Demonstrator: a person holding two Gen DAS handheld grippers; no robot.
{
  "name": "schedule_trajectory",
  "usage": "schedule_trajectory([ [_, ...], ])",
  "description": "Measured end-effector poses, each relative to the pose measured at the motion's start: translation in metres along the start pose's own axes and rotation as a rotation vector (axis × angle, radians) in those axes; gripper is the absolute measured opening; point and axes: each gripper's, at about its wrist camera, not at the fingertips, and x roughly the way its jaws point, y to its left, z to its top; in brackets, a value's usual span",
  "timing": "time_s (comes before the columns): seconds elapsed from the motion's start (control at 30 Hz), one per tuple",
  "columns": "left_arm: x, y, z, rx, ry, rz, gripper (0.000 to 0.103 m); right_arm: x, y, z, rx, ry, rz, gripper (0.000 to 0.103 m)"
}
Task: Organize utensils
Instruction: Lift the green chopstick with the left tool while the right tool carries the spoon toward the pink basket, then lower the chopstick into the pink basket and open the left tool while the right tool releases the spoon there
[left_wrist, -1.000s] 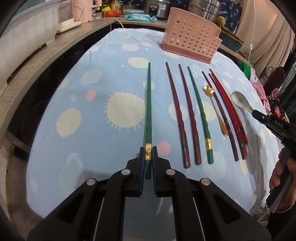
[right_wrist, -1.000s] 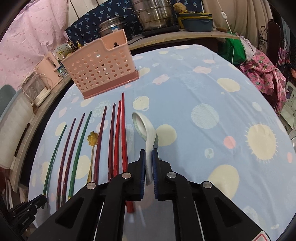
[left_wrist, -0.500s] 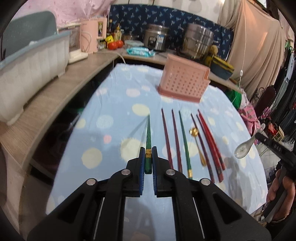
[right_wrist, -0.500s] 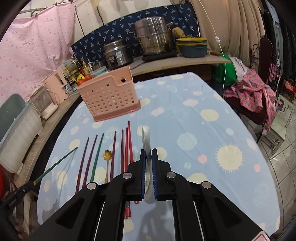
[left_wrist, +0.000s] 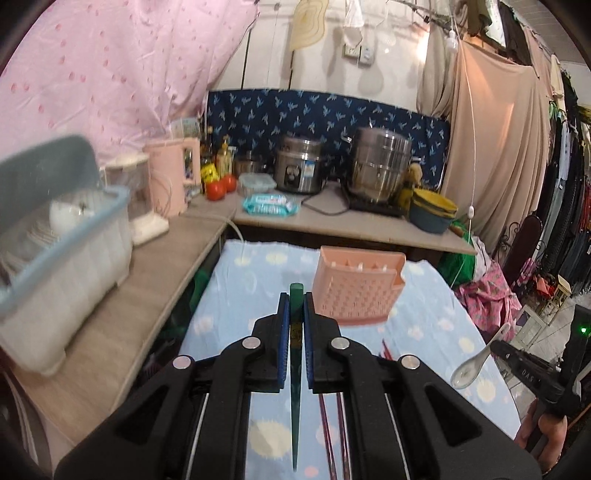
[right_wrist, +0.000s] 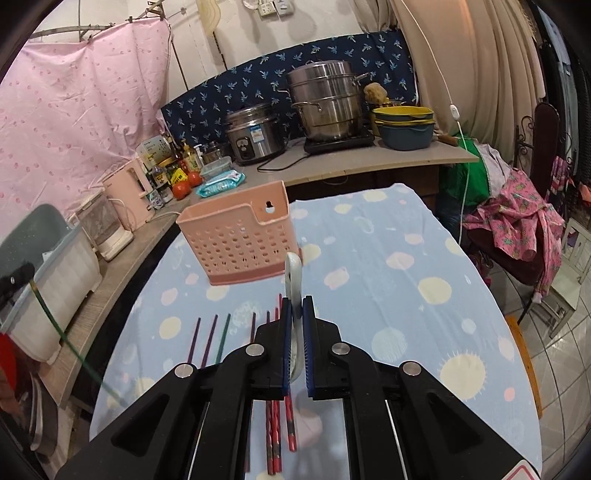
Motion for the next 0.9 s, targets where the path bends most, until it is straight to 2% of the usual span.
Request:
schedule_trajectory([
  [0.3, 0.022, -0.024, 0.089, 0.016, -0.139, -0.023, 0.007, 0.034, 0.009, 0.069, -0.019, -0.031, 0.031, 0.006],
  [0.47, 0.045, -0.041, 0.130, 0.019, -0.219, -0.012, 0.007, 0.064, 0.016, 0.108, -0.009, -0.050, 0.035, 0.006],
  [0.7, 0.096, -0.058, 0.169, 0.003, -0.220, -0.035, 0.007, 0.111, 0.029, 0.151, -0.018, -0.047, 0.036, 0.006],
  [0.9, 0.137, -0.063, 0.165, -0.003, -0.178, -0.054, 0.007, 0.156, 0.029, 0.160, 0.000, -0.015, 0.023, 0.006],
])
